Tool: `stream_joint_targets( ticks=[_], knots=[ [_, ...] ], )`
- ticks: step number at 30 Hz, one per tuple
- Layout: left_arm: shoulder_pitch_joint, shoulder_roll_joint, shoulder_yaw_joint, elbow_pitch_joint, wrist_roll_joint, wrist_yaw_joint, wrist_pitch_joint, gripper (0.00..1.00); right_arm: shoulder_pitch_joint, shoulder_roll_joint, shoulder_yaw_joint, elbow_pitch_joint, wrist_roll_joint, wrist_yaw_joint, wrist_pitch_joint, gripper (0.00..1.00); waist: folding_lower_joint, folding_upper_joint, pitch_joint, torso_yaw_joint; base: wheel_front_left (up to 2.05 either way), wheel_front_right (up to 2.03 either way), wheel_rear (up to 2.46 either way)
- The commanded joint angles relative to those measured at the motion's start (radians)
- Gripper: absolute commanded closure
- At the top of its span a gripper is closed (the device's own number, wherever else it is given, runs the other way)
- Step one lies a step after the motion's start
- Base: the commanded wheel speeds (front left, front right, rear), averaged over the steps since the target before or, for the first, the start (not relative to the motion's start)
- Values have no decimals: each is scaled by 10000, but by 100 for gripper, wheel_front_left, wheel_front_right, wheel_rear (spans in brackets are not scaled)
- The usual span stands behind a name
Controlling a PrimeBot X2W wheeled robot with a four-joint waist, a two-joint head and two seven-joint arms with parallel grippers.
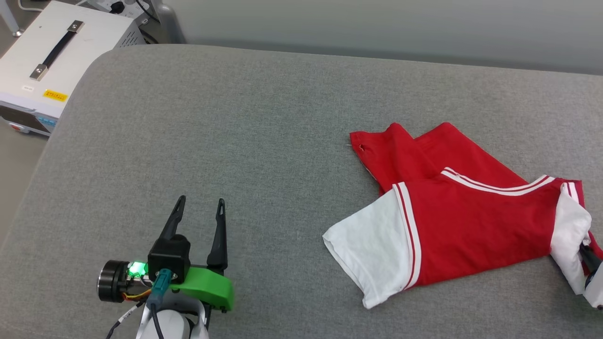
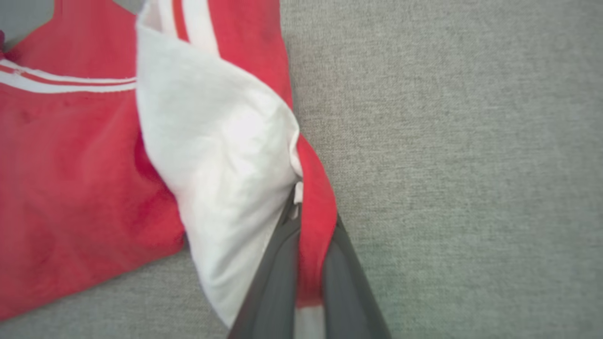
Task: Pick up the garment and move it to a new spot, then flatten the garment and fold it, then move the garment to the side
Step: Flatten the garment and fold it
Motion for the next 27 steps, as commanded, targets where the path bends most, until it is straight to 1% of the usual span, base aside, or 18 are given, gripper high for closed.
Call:
stream_joint_targets(
  ticks=[1, 3, 4, 5, 8, 11, 14, 16, 20, 22, 24, 27],
  knots=[
    [130, -103, 35, 24, 108, -88, -57, 0, -121, 97, -1, 269, -3, -15, -205, 100, 0, 0, -37, -9, 0, 0, 0],
    [149, -130, 47, 62, 149, -137, -57, 0, -215, 238, 0, 480, -75, -15, -539, 100, 0, 0, -111, -63, 0, 0, 0],
    [163, -139, 58, 76, 165, -151, -57, 0, -266, 272, -42, 554, -135, -15, -760, 62, 0, 0, -142, -89, 0, 0, 0],
    [180, -145, 74, 97, 183, -172, -57, 0, -321, 289, -80, 617, -258, -15, -1064, 0, 0, 0, -193, -126, 0, 0, 0],
    [219, -130, 146, 144, 209, -228, -57, 0, -429, 317, -270, 674, -650, -15, -1964, 0, 0, 0, -346, -256, 0, 0, 0],
    [241, -83, 228, 150, 218, -316, -57, 0, -419, 299, -414, 491, -1337, -15, -2881, 0, 0, 0, -495, -428, 0, 0, 0],
    [208, -17, 300, 126, 223, -423, -57, 0, -381, 330, -792, 54, -2208, -15, -3431, 0, 0, 0, -617, -604, 0, 0, 0],
    [132, 60, 326, 105, 249, -523, -57, 0, -296, 533, -1266, -474, -2859, -15, -3612, 0, 0, 0, -687, -715, 0, 0, 0],
    [-222, 287, 319, 95, 308, -834, -57, 0, 182, 1284, -2193, -2104, -4205, -15, -3704, 0, 0, 0, -811, -892, 0, 0, 0],
    [-546, 443, 245, 127, 326, -1119, -57, 0, 616, 1944, -2659, -3285, -4960, -15, -3711, 0, 0, 0, -861, -952, 0, 0, 0],
    [-918, 589, 167, 173, 315, -1371, -57, 0, 1099, 2589, -2929, -4312, -5654, -15, -3713, 0, 0, 0, -877, -991, 0, 0, 0],
    [-1553, 790, -10, 331, 202, -1696, -57, 0, 1688, 3298, -3047, -5425, -6387, -15, -3714, 0, 0, 0, -852, -1027, 0, 0, 0]
  ],
)
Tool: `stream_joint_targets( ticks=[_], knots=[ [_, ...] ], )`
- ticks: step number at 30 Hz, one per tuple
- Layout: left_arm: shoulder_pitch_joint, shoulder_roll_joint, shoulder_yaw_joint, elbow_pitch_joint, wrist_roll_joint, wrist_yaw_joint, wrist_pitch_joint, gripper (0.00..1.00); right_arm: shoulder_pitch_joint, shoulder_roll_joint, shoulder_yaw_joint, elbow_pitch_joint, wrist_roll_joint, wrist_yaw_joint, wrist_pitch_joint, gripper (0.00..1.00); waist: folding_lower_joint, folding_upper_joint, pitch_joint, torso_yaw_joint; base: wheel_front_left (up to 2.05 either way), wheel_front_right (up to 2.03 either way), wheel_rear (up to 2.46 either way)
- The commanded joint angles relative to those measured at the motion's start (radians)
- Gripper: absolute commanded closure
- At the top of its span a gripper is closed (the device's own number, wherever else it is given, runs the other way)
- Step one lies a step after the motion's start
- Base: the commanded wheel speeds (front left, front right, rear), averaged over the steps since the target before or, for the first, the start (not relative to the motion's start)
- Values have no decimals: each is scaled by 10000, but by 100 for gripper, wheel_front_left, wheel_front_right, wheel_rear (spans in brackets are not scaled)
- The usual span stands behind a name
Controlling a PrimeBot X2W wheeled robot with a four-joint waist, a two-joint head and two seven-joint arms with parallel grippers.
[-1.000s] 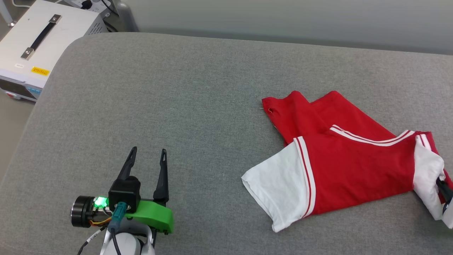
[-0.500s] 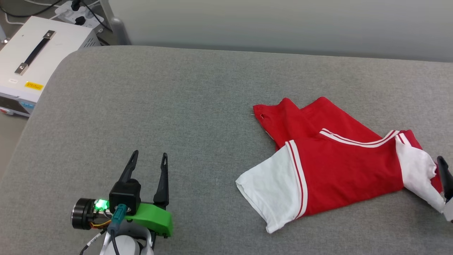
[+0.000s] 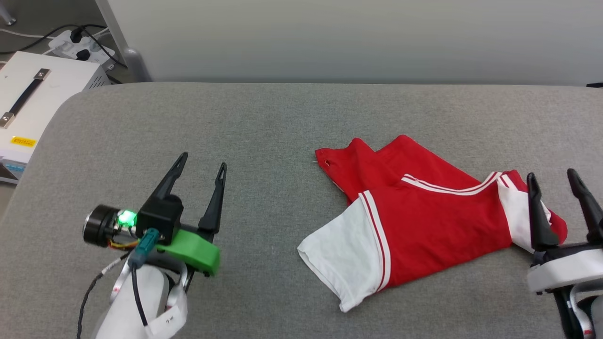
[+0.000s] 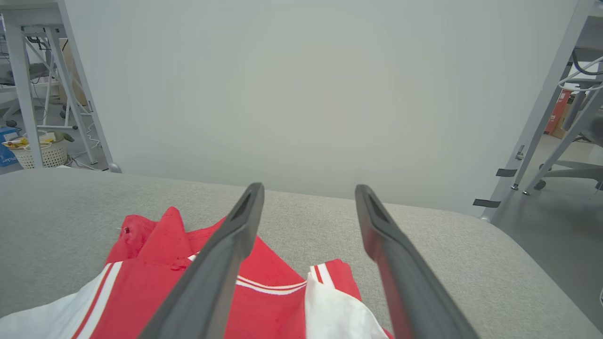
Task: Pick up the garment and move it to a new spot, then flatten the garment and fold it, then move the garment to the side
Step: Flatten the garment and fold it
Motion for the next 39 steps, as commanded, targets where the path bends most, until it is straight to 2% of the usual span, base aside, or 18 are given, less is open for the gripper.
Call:
stream_joint_targets(
  ticks=[1, 6, 12, 16, 19, 23, 27, 34, 39],
  knots=[
    [-421, 135, -113, 116, -105, -137, -57, 0, 254, 191, -6, -307, -207, -9, -45, 0, 0, 0, 25, -19, 0, 0, 0],
    [-1763, 676, -1026, 641, -702, -387, 418, 0, 948, 885, 245, -1028, -719, -9, -46, 0, 0, 0, 102, -100, 0, 0, 0],
    [-3744, 1838, -3957, 646, -3243, -405, 2300, 0, 1199, 1130, 521, -1006, -870, -9, -46, 0, 0, 0, 270, -241, 0, 0, 0],
    [-4844, 2356, -5658, 538, -5178, -406, 3907, 0, 1083, 1134, 628, -944, -922, -9, -46, 0, 0, 0, 384, -357, 0, 0, 0],
    [-5432, 2541, -6825, 575, -6751, -407, 5375, 0, 973, 1118, 722, -876, -952, -9, -46, 0, 0, 0, 450, -464, 0, 0, 0],
    [-5976, 2680, -8038, 691, -8400, -407, 7027, 0, 852, 1108, 770, -829, -1036, -9, -47, 0, 0, 0, 533, -593, 0, 0, 0],
    [-6282, 2618, -8899, 1104, -9406, -407, 7879, 0, 770, 1136, 819, -812, -1108, -9, -47, 0, 0, 0, 648, -719, 0, 0, 0],
    [-6338, 2289, -10122, 2048, -10213, -408, 8254, 0, 486, 1171, 932, -734, -1168, -9, -47, 0, 0, 0, 988, -1001, 0, 0, 0],
    [-6277, 2048, -10671, 2656, -10187, -408, 8013, 0, 245, 1215, 974, -692, -1228, -9, -47, 0, 0, 0, 1296, -1178, 0, 0, 0]
  ],
)
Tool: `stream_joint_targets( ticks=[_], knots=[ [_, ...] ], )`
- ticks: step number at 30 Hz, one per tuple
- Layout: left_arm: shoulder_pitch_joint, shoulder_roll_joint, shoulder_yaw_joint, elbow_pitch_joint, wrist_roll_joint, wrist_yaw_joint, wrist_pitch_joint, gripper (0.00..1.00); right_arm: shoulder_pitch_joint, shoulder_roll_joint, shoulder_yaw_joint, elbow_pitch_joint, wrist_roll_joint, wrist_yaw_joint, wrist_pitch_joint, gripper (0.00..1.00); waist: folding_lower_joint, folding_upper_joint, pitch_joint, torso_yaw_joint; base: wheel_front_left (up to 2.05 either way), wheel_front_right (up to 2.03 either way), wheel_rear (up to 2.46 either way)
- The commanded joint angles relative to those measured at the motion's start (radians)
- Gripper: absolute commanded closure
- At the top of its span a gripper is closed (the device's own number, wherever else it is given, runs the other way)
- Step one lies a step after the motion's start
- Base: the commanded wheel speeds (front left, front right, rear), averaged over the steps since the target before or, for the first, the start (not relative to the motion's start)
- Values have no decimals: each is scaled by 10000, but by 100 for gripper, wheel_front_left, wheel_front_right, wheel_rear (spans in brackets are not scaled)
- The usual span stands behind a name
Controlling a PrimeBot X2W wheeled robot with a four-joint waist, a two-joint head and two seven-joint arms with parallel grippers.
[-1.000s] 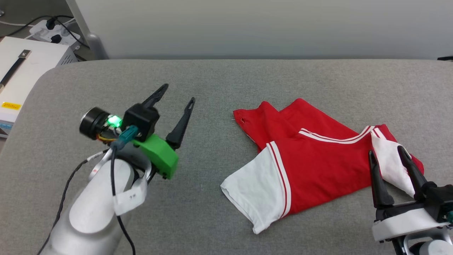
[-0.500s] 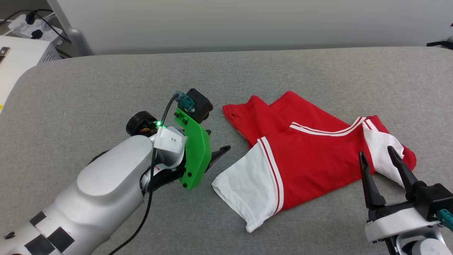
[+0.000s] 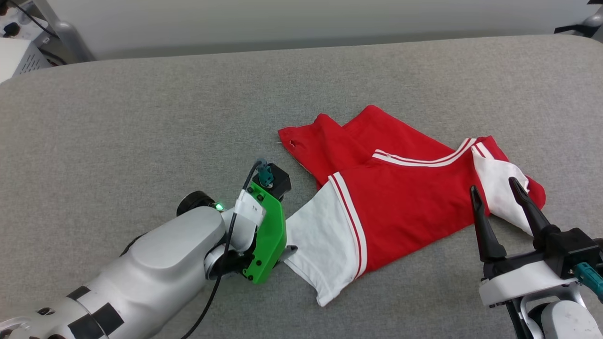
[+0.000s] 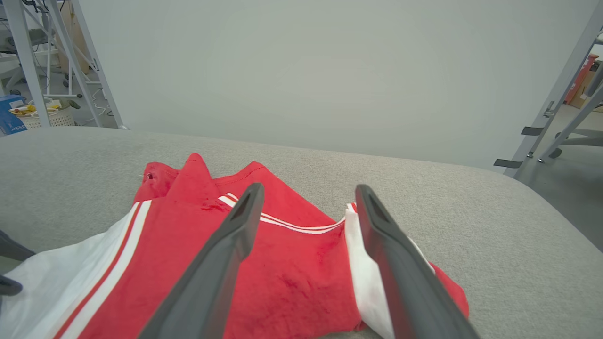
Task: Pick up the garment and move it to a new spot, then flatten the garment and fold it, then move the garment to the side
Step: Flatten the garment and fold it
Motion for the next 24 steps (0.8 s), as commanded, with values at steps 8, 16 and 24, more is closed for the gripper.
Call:
stream_joint_targets(
  ticks=[8, 16, 24],
  knots=[
    [236, -161, -310, 329, 1167, -26, 106, 100, -363, 131, 13, 123, -155, -9, -47, 0, 0, 0, 451, -223, 0, 0, 0],
    [15, -11, -318, 271, 1666, -26, -659, 100, -374, 165, -45, 260, -198, -9, -47, 0, 0, 0, 302, -133, 0, 0, 0],
    [-931, 1043, -319, 723, 1469, -27, -1803, 100, -171, 230, -278, 254, -220, -9, -47, 0, 0, 0, 93, -28, 0, 0, 0]
  ],
)
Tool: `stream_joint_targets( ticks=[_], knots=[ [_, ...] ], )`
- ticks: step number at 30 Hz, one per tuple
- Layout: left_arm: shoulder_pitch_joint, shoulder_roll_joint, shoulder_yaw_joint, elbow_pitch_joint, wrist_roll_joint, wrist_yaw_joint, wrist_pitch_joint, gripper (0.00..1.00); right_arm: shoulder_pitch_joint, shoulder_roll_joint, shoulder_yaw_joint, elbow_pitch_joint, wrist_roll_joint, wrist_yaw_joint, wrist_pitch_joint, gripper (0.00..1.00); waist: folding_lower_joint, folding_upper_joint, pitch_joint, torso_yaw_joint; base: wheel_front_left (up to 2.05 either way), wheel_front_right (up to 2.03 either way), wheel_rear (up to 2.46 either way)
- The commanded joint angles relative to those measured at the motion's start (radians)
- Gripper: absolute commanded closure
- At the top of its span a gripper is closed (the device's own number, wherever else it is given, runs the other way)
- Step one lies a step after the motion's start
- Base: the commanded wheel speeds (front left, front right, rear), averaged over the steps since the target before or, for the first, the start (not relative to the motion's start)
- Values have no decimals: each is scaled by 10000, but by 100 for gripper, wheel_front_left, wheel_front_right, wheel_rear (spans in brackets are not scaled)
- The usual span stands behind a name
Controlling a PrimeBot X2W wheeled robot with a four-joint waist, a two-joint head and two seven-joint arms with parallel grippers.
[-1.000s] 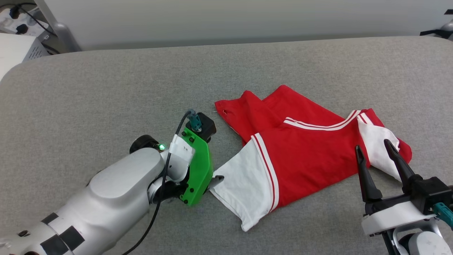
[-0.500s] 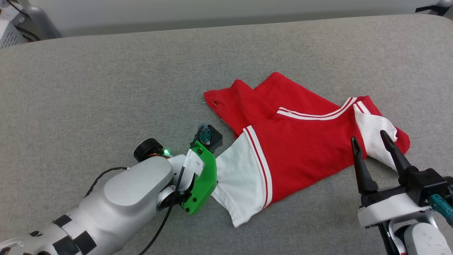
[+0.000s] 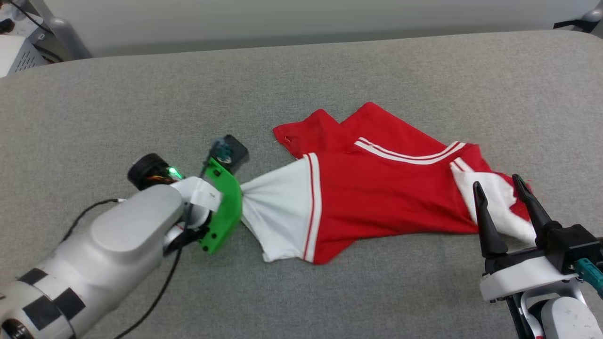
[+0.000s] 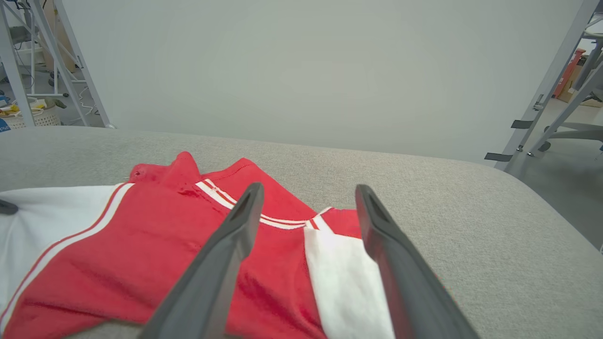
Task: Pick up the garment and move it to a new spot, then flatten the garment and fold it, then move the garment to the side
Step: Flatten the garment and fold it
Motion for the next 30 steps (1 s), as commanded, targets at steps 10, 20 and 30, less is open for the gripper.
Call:
stream_joint_targets(
  ticks=[10, 20, 30],
  knots=[
    [-170, 908, 14, 1858, -150, -15, -345, 100, -14, -2, -97, 74, -20, -9, -47, 0, -1, -1, 90, -65, 0, 0, 0],
    [213, 516, 149, 3167, -515, -15, -1519, 0, 31, -54, -181, 183, -29, -9, -47, 0, -1, -1, 28, -123, 0, 0, 0],
    [453, 207, 856, 3464, -255, 572, -5378, 0, -130, -575, -224, 90, 304, -9, -47, 0, -1, -1, -655, 104, 0, 0, 0]
  ],
)
